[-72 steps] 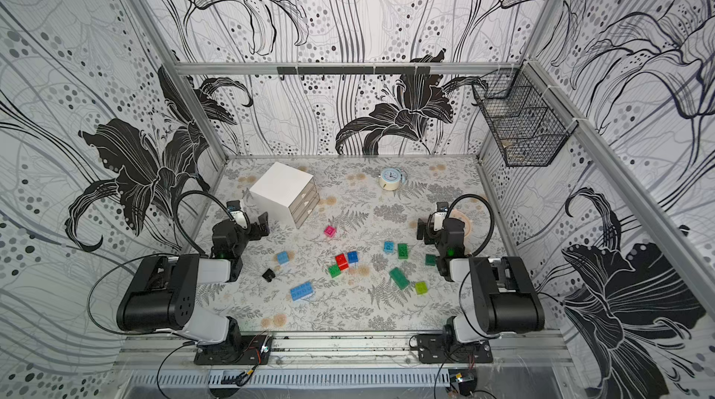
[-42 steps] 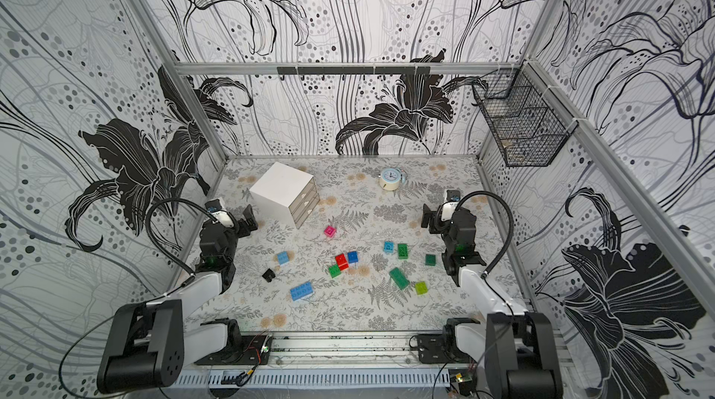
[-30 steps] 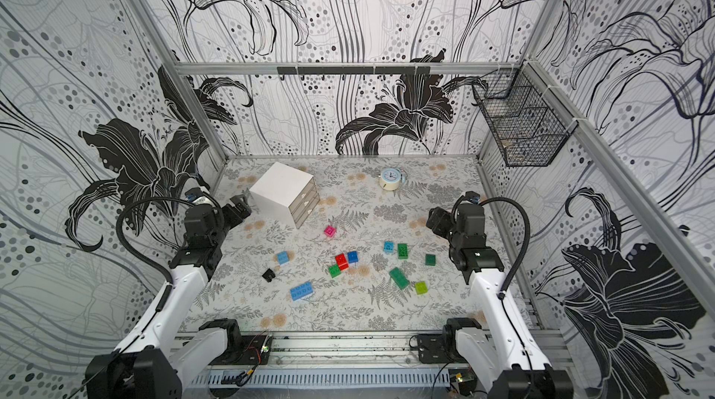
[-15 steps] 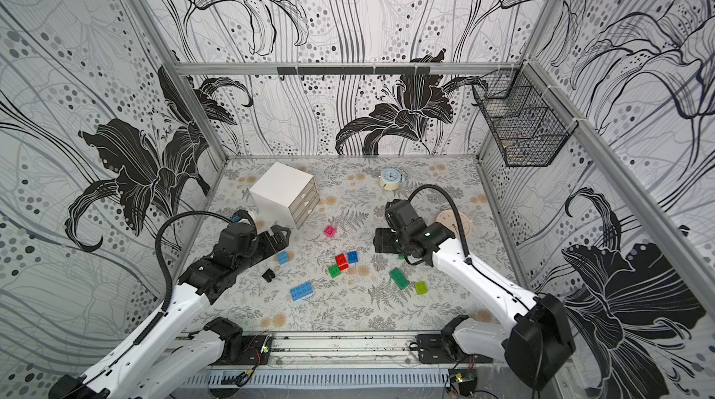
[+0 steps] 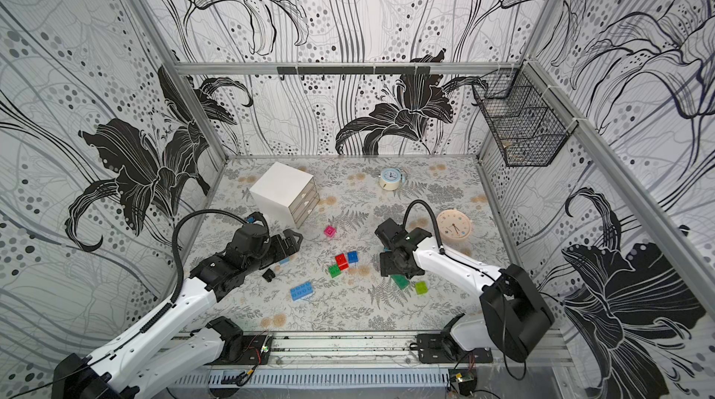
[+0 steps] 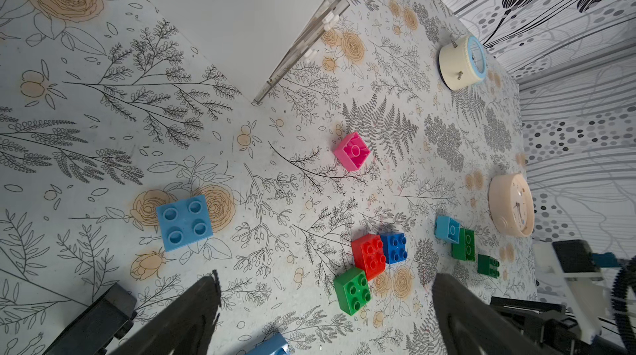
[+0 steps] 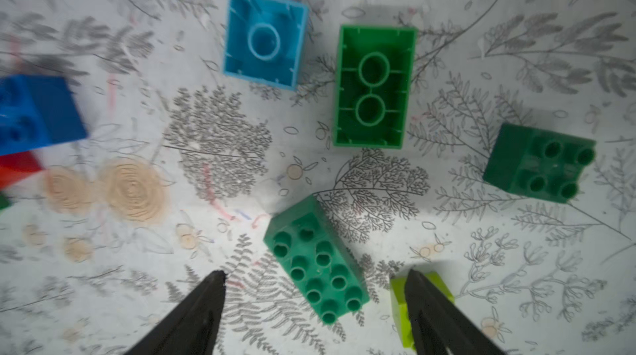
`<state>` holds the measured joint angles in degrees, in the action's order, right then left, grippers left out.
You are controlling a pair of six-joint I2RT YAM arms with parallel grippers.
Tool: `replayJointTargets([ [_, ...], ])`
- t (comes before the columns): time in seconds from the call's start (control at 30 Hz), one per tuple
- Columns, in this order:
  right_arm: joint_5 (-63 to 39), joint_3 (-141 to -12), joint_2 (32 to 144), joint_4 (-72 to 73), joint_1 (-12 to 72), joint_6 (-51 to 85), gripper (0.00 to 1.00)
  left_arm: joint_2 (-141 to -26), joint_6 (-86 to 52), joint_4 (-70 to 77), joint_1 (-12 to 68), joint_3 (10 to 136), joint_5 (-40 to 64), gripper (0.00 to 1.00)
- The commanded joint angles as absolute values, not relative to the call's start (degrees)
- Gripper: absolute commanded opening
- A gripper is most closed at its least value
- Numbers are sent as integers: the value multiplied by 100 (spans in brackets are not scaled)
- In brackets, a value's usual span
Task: Assemble the number 1 with lego
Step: Pick up the lego brick from the center of the board.
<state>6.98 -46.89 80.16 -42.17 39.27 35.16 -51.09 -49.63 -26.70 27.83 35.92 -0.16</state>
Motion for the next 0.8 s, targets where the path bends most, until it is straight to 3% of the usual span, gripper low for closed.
replayJointTargets([
  [0.0,809,-4420,8252,-3849,3946,3599,83,-4929,-5095,-2543,2798,3615,-360,100],
  [0.53,327,-4429,8542,-3798,4147,2923,28,-4630,-5317,-2733,2802,3594,-712,100],
  [0.77,203,-4823,8456,-4119,4640,2207,19,-4416,-4988,-2962,2798,3766,-1211,100],
])
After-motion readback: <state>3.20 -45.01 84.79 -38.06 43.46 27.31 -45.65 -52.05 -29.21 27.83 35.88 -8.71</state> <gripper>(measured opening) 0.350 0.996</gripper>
